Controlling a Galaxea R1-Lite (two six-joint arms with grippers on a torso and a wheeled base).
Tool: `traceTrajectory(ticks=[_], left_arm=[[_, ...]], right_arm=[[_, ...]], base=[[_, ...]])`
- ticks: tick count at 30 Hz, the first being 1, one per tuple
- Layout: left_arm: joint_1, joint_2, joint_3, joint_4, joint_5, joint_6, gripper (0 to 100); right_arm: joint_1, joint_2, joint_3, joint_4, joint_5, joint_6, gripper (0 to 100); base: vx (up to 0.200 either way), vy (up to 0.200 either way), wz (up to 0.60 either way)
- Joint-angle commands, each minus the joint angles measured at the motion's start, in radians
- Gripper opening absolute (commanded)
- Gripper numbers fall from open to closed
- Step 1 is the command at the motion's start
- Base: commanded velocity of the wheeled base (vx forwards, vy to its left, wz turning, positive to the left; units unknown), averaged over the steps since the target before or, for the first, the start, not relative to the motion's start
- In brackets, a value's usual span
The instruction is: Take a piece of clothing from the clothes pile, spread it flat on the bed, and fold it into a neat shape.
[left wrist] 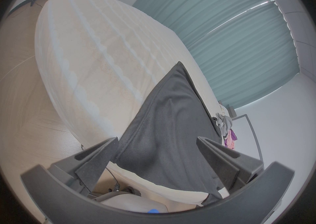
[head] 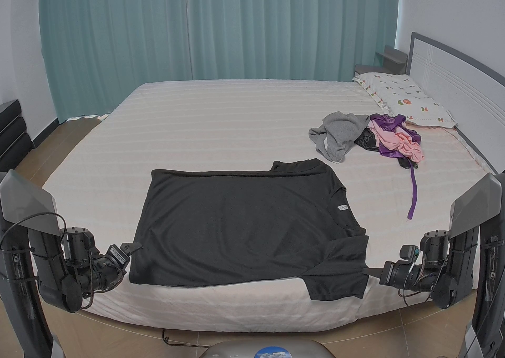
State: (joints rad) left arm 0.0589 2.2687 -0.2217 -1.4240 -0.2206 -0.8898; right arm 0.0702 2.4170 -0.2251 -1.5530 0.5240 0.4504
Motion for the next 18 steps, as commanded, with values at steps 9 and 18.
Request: traceTrajectory(ticks=[9, 18], left_arm=[[0.064, 0.006, 0.03, 0.008, -0.158, 0.166, 100], [0.013, 0.058, 0.03, 0.008, -0.177, 0.362, 100]], right_arm=[[0.006, -0.027, 0.036, -0.015, -0.001, -0.001, 0], [0.019, -0.022, 0.033, -0.015, -0.001, -0.001, 0]], base=[[0.0, 0.0, 0.0], [0.0, 0.0, 0.0]])
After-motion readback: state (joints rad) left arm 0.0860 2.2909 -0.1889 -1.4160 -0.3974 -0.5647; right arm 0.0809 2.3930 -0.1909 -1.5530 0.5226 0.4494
